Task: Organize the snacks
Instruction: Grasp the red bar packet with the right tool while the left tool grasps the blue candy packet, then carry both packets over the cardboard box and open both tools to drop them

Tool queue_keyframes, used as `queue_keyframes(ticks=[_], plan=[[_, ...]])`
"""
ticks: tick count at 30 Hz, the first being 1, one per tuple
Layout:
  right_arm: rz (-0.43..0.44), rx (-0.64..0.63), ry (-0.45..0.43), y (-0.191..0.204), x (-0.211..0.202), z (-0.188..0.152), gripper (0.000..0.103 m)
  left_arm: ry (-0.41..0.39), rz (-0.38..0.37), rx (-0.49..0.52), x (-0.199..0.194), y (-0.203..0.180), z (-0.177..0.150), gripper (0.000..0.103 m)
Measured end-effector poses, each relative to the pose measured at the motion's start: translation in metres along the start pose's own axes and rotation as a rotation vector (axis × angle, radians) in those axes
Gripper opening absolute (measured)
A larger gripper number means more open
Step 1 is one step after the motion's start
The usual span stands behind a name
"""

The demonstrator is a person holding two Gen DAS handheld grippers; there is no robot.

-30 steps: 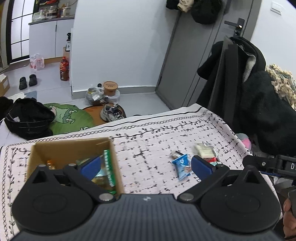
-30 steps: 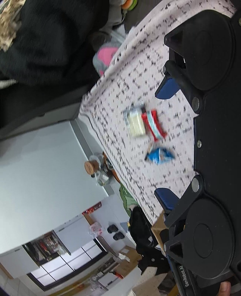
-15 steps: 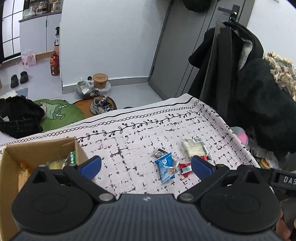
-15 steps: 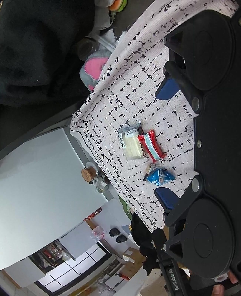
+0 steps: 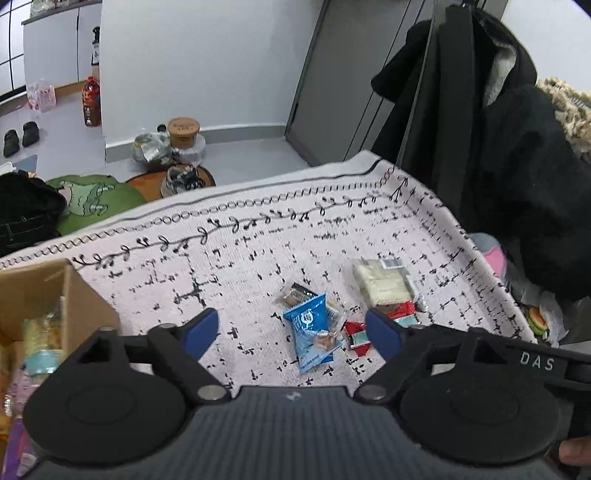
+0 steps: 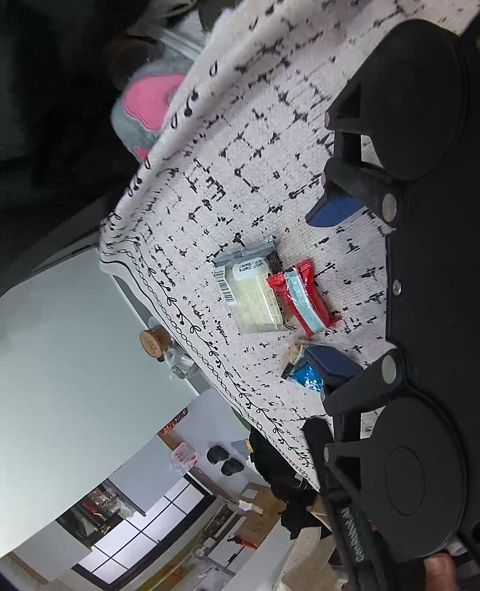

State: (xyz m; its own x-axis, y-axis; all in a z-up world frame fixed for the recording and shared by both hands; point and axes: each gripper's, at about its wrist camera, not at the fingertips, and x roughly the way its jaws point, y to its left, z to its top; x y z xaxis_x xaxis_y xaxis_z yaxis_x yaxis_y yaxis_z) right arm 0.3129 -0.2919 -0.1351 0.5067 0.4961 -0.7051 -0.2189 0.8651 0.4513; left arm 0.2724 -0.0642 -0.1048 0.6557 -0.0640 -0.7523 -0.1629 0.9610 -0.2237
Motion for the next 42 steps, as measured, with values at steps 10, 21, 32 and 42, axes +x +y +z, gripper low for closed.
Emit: queue_keyframes(ticks=[10, 21, 32, 42], plan=[[0.067, 0.002, -0.002, -0.009, 0.026, 0.002, 0.066, 0.091, -0.003, -0.001, 0.045, -0.004, 0.0, 0.057], [0.074, -0.005, -0.001, -0.01, 0.039, 0.002, 0.042, 0.128, -0.007, 0.016, 0.069, -0.01, -0.003, 0.03], [0.088, 0.017, -0.003, -0.005, 0.019, -0.002, 0.018, 0.12, -0.006, 0.015, 0.053, -0.01, -0.01, 0.026], [0.058, -0.009, -0.059, 0.017, -0.009, -0.005, 0.016, 0.076, -0.044, 0.048, 0.016, -0.016, -0.01, 0.026]])
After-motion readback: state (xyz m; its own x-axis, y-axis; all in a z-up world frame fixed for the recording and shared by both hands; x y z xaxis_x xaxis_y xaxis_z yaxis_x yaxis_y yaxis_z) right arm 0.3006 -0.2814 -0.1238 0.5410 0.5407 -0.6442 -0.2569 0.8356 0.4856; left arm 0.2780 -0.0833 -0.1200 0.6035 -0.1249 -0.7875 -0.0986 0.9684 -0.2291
